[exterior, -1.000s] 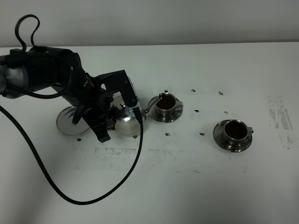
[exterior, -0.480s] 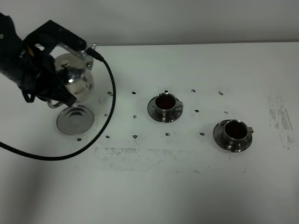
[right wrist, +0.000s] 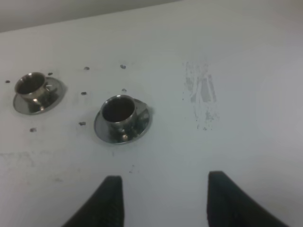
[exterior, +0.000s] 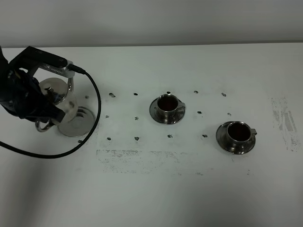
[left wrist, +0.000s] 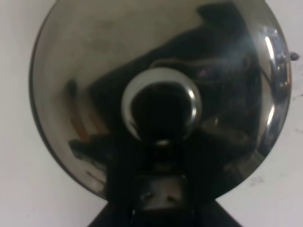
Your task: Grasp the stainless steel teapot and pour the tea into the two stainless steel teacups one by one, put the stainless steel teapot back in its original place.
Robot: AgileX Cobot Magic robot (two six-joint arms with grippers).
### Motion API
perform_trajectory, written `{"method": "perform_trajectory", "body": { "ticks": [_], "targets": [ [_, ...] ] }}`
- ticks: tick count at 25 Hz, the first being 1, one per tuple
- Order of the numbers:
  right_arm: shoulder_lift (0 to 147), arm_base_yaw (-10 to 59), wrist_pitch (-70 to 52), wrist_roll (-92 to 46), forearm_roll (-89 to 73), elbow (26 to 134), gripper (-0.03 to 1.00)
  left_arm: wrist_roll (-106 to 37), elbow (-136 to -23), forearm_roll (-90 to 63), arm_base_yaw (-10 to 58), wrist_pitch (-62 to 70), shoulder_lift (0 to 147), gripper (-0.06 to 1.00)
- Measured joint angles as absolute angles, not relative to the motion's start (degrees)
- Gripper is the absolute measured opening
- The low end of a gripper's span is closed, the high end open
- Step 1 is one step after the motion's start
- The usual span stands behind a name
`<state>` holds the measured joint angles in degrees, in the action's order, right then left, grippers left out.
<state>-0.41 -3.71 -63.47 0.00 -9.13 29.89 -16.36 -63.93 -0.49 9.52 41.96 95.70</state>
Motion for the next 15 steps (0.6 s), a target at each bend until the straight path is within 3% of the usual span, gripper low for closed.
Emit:
{"method": "perform_trajectory", "body": {
  "ticks": [15],
  "targets": [
    [-0.4, -3.7, -63.5, 0.0, -9.1, 29.9, 0.40, -16.4, -63.9, -4.2, 9.5, 35.0, 105.5, 0.19]
  ]
}}
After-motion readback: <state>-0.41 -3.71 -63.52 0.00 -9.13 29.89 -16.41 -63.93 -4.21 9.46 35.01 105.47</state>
